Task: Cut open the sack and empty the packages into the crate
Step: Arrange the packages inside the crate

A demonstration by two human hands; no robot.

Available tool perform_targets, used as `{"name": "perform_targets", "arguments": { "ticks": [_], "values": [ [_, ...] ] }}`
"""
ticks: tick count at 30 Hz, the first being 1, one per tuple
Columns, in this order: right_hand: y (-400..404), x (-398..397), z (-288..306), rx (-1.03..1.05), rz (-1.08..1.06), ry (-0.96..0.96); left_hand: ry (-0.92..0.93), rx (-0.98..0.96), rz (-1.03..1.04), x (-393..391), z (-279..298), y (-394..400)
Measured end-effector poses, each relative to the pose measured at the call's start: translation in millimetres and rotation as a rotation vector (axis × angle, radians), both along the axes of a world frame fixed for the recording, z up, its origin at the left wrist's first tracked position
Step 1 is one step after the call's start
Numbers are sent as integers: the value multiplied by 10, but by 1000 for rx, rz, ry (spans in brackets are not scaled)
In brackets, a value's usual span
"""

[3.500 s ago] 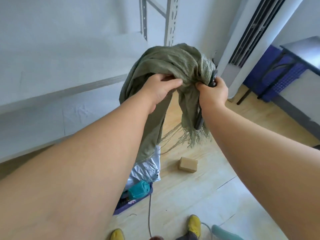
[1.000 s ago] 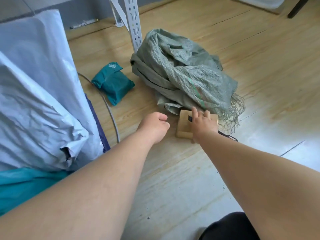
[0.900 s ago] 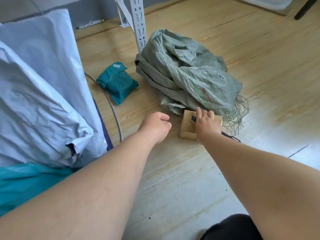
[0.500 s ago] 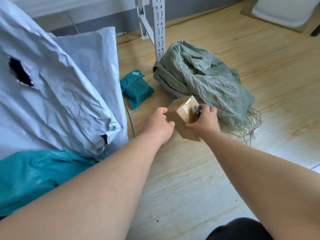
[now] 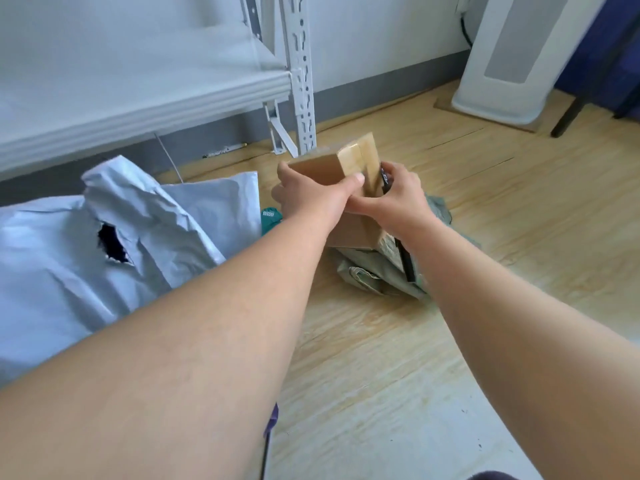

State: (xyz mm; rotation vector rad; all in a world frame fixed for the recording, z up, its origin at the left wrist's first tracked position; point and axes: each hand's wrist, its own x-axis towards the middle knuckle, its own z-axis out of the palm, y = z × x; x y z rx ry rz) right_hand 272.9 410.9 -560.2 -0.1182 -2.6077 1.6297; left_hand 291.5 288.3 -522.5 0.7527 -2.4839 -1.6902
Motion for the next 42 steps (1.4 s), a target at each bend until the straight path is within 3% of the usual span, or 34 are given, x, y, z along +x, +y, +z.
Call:
{"name": "perform_targets", "arguments": {
  "ticks": [8, 11, 13, 14, 17, 19, 30, 32, 36, 39, 40, 42],
  "values": [
    [-346, -139, 646, -51, 253, -126, 385, -188, 67, 413, 562, -56],
    [-543, -107, 701, -78, 344, -294, 537, -540, -14, 606, 614, -290],
    [-729, -105, 677, -111, 340, -354, 431, -875, -78, 598, 646, -591],
    [-821, -112, 654, -128, 328, -378, 278, -990, -121, 580, 660, -735],
    [-1059, -102, 609, -164, 335, -465, -202, -1120, -267, 612, 700, -1049],
    [-1185, -94, 599, -175, 332, -492, -315, -1185, -322, 656, 680, -1217],
    [-1538, 77, 931, -56, 269, -342, -306, -1279, -322, 803, 285, -2237],
    [-1509, 105, 1060, 9, 225, -293, -200, -1241, -308, 806, 252, -2345],
    [-1513, 211, 1318, 144, 136, -204, 179, -1271, -297, 807, 359, -2569],
    [-1679, 303, 1501, 162, 155, -178, 329, -1380, -98, 825, 477, -2680],
    [-1763, 313, 1556, 157, 174, -155, 294, -1370, -3, 836, 513, -2714],
    [-1952, 325, 1661, 122, 217, -87, 58, -1292, 107, 862, 570, -2778]
  ]
}}
